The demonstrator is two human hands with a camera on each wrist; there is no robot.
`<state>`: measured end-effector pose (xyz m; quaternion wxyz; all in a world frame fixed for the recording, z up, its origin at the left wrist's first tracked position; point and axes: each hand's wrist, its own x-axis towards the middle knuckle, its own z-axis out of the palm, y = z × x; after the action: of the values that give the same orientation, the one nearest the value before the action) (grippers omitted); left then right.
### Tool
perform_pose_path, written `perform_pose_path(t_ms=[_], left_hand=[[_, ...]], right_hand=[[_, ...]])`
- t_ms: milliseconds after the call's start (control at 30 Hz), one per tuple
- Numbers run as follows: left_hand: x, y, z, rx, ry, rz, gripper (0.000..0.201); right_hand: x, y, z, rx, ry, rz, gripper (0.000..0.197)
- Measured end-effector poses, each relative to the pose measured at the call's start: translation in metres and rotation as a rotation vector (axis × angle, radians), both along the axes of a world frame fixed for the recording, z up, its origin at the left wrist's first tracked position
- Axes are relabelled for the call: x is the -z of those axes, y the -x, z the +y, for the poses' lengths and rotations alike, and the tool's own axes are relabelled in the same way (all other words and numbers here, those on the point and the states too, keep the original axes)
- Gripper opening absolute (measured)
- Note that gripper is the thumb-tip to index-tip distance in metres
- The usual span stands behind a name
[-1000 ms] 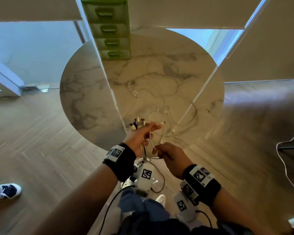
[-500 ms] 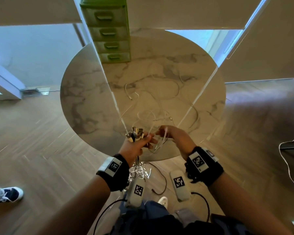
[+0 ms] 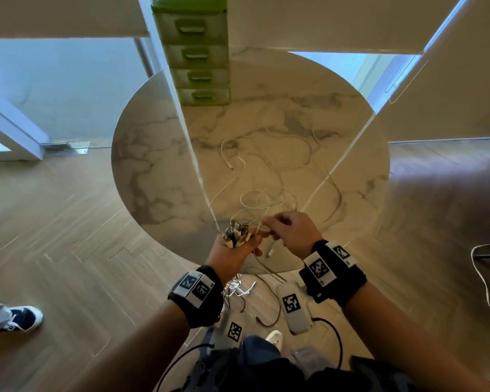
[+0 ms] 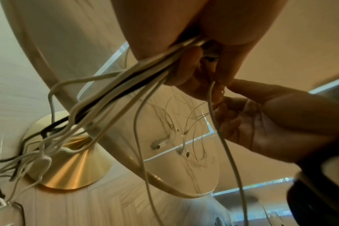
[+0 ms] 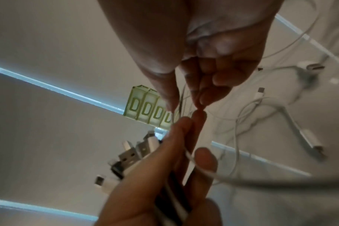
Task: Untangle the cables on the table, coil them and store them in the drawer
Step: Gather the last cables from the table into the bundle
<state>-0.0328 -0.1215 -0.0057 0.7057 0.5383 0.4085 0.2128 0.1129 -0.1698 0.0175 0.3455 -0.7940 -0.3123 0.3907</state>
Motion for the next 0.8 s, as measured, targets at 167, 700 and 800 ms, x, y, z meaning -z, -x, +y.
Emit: perform_pose_path(t_ms=[167,700,800], left_hand=[[0.005,0.000,-0.004,0.144,-0.007,0.039,0.007],[0.018,-0.026,-0.016,0.074,0.013,0.036,0.015],[0.011,-0.038,-0.006,-0.047,0.188,0.016,0.011]], right_hand=[[0.002,0.000,0.004,0.058,-0.001,0.006,0.016],[0.011,0.004,-0.029,0.039,-0.032,-0.229,0.014],[0.008,0.013,-0.045,-0.106,-0.035,-0.290,0.020]])
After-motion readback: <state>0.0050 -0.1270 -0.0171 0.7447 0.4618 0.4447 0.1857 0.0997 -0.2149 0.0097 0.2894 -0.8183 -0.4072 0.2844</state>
